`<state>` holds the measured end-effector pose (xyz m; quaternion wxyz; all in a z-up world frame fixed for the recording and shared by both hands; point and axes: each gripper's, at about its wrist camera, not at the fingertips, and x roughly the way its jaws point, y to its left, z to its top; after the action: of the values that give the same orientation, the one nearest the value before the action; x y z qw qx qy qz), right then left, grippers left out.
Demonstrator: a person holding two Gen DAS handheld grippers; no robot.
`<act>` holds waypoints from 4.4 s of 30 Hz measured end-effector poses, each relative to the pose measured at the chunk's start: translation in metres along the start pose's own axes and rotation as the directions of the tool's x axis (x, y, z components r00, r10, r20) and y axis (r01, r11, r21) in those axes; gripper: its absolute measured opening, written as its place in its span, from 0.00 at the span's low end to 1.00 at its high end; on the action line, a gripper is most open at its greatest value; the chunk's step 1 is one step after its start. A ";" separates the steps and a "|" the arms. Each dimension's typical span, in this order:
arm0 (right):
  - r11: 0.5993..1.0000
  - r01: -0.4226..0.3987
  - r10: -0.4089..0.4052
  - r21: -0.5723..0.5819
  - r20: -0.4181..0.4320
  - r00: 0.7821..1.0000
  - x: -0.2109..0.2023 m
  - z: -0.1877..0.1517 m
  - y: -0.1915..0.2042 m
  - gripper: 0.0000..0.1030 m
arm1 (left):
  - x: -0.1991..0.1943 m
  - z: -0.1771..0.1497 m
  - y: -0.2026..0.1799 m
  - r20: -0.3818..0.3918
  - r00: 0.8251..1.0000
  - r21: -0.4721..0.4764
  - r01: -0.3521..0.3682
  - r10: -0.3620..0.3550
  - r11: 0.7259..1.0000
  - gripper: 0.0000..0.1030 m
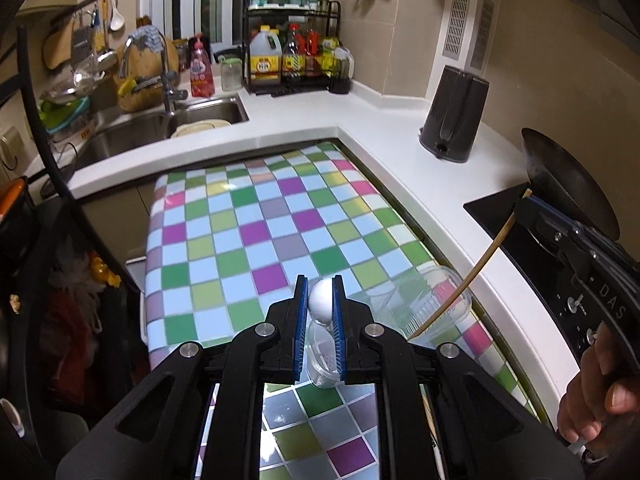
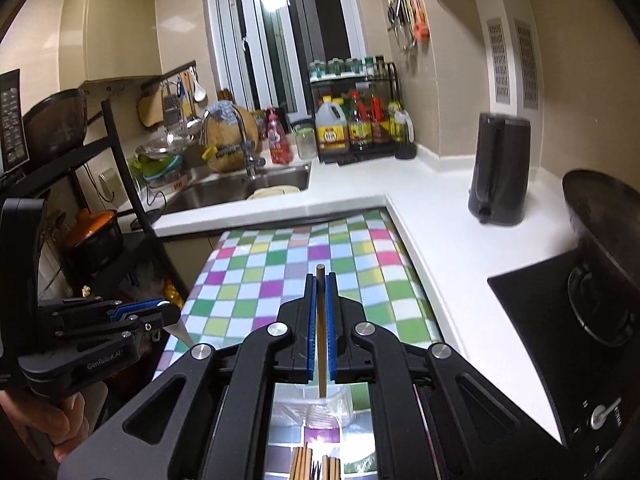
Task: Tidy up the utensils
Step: 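Lift the spoon with the left tool while the right tool carries the chopstick toward the clear container, then drop the spoon into the clear container with the left tool while the right tool drops the chopstick in, then grasp a wooden chopstick with the left tool while the right tool grasps another chopstick, then lift the chopstick with the left tool while the right tool carries its chopstick to the container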
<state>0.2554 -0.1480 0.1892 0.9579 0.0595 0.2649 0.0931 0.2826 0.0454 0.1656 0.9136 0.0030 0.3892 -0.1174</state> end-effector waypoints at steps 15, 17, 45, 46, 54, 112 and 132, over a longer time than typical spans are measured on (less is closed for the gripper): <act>0.999 0.002 0.001 0.032 -0.098 0.995 -0.003 -0.024 -0.012 0.33 | -0.002 -0.004 0.016 0.022 1.000 -0.081 0.015 -0.013 0.997 0.47; 0.999 -0.003 0.006 0.032 -0.090 0.996 -0.014 -0.027 -0.013 0.33 | -0.017 -0.007 0.013 0.056 0.998 -0.085 0.008 -0.004 0.996 0.47; 1.000 0.003 -0.001 0.011 -0.162 0.987 -0.121 -0.294 -0.042 0.14 | -0.045 -0.313 -0.087 0.095 0.996 -0.132 0.011 0.002 0.991 0.18; 1.000 -0.016 0.019 0.019 -0.188 0.982 -0.117 -0.299 -0.041 0.14 | -0.043 -0.318 -0.093 0.087 0.996 -0.126 0.010 0.001 0.992 0.18; 0.999 -0.032 0.030 -0.005 -0.244 0.969 -0.108 -0.318 -0.031 0.16 | -0.029 -0.323 -0.104 0.038 0.999 -0.137 0.040 -0.035 0.990 0.18; 0.992 0.103 -0.115 -0.070 -0.189 0.975 -0.119 -0.334 -0.028 0.10 | -0.049 -0.355 -0.074 0.144 0.977 -0.133 -0.136 0.155 0.982 0.08; 0.988 0.118 -0.132 -0.102 -0.146 0.980 -0.126 -0.318 -0.022 0.06 | -0.067 -0.348 -0.078 0.209 0.963 -0.117 -0.148 0.170 0.982 0.06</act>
<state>-0.0127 -0.1758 -0.0229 0.9405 -0.0092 0.3360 0.0491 -0.0262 0.0170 -0.0226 0.9562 -0.0244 0.2906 -0.0234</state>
